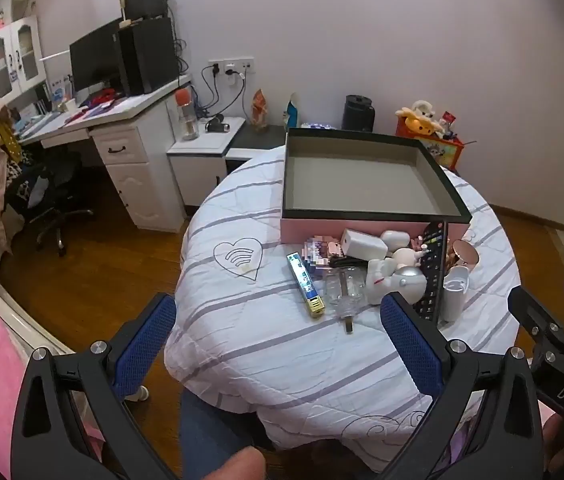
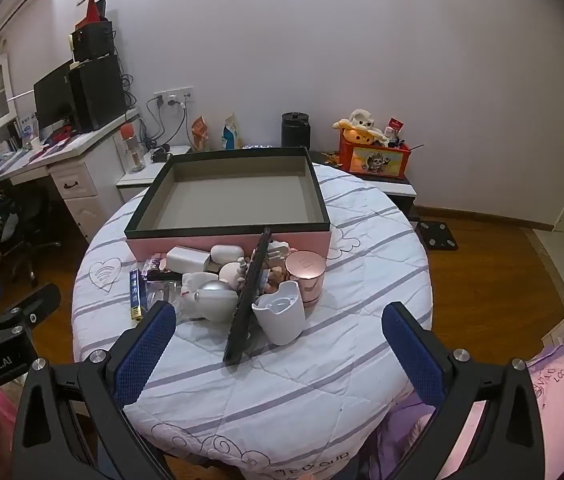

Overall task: Organize rigid objects
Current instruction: 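Approach the blue-and-gold stick package with the left tool and the white cup with the right tool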

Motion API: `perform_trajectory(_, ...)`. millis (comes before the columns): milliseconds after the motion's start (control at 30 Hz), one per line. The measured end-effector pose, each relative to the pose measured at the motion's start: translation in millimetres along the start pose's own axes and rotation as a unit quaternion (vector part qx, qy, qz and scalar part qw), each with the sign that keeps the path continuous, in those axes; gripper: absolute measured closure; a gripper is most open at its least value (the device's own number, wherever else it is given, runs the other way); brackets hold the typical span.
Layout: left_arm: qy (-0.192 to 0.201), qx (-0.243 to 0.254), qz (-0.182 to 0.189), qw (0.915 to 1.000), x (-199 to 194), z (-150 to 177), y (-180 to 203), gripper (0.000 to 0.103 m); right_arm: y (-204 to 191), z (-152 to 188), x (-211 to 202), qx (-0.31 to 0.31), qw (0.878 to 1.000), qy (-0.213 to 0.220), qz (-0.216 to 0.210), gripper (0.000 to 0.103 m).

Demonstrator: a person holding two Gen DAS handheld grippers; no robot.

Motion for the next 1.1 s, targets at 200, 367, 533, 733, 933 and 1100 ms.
perform_trajectory(200,0.002,0.007,-0.002,1.0000,-0.7,4.7,-0.8,0.000,1.8,-1.4,2.6,0.002,1.000,0.003,0.000,0.000)
perform_trajectory(367,0.003,0.005,-0.008,1.0000,6.7,1.8,-4.9,0.000,5.0,0.6,8.4,0.004,1.000,-0.006,-0.001,0.000)
perform_trajectory(533,-0.006,0.001,0.003,1.0000,20.6,5.5,-6.7,0.000,10.8,2.7,24.1,0.011,1.000,-0.023,-0.011,0.000)
perform_trajectory(733,-0.033,-0.012,0.020,0.9992,56.6,4.5,-6.9,0.000,18.6,2.9,46.5,0.022,0.999,-0.044,-0.023,0.000)
perform_trajectory(933,-0.056,-0.002,0.006,0.9984,84.5,11.3,-3.5,0.000,27.1,8.6,63.6,0.027,0.997,-0.063,-0.025,0.000)
perform_trajectory(1100,-0.071,-0.003,0.000,0.9975,105.2,14.7,-3.8,0.000,32.1,9.8,75.4,0.031,0.996,-0.074,-0.027,0.000)
Point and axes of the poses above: each gripper's, at about its wrist camera, not at the fingertips, and x roughly the way its jaws point, y to its right, z to its underside, the point moved 9 cm from there along x, roughly the way its jaws point, and after that the axes turned 10 degrees about -y, right-handed, at the moved point
